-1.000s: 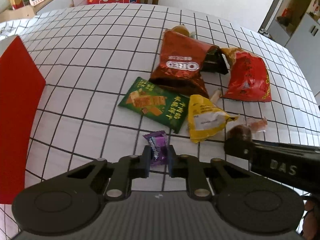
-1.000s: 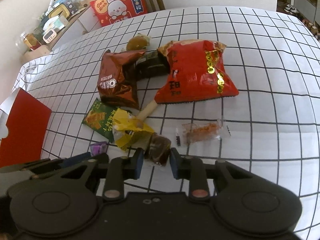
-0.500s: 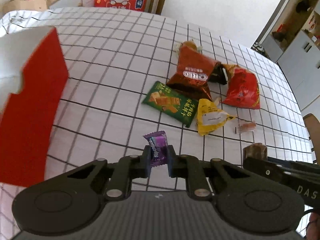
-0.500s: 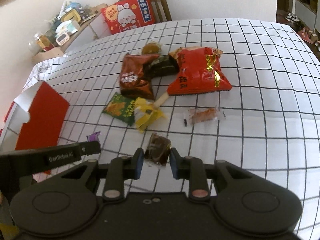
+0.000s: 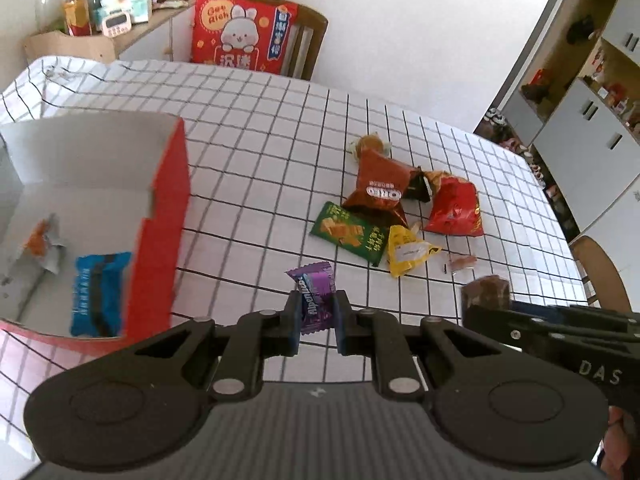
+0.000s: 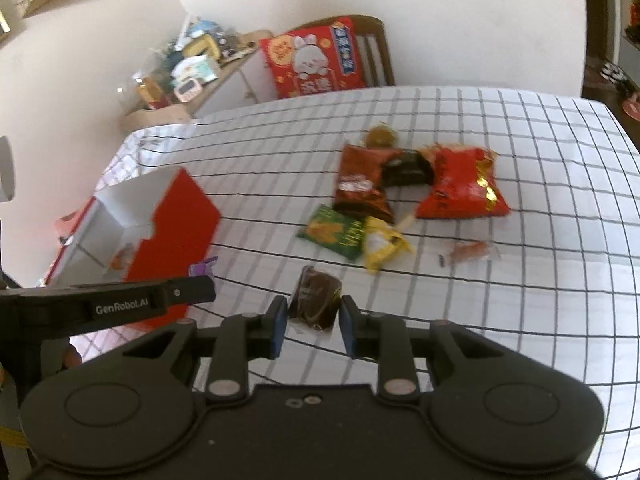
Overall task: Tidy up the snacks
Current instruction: 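Carry both candies over the red box and open both tools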
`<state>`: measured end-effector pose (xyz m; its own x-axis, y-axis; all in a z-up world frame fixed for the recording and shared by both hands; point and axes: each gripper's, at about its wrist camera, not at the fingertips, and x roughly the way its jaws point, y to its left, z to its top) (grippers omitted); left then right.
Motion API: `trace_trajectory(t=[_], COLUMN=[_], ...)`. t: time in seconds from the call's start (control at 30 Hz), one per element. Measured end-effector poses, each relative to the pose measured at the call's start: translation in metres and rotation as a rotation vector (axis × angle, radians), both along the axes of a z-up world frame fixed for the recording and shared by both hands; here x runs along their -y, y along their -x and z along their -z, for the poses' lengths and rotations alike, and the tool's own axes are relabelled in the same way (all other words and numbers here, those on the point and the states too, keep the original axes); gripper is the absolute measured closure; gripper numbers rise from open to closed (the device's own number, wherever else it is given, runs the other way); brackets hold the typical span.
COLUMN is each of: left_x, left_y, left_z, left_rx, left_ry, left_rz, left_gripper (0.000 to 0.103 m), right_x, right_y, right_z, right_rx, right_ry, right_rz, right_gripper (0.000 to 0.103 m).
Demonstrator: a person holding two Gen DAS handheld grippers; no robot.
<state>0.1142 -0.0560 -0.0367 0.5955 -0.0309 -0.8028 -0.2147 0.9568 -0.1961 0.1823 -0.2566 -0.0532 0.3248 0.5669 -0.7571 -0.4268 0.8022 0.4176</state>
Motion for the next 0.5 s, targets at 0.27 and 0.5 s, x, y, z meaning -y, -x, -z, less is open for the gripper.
trace_trajectory(t=[0.27,0.5], left_x=[-0.032,-0.066], left_y=[0.027,0.045], left_z=[-0.028,-0.044], left_rx=[0.036,0.059], left_ry=[-0.007,-0.01], left_rz=[-0.017,-0.055], left_gripper=[0.087,0.087], right_x=[-0.043,-0.088], right_y=[0.014,0.026], right_z=[-0.025,-0.045], right_rx=[0.038,0.073], right_ry=[-0.028,-0.044], right_rz=[-0.076,-0.148], right_gripper=[0.076,0.077])
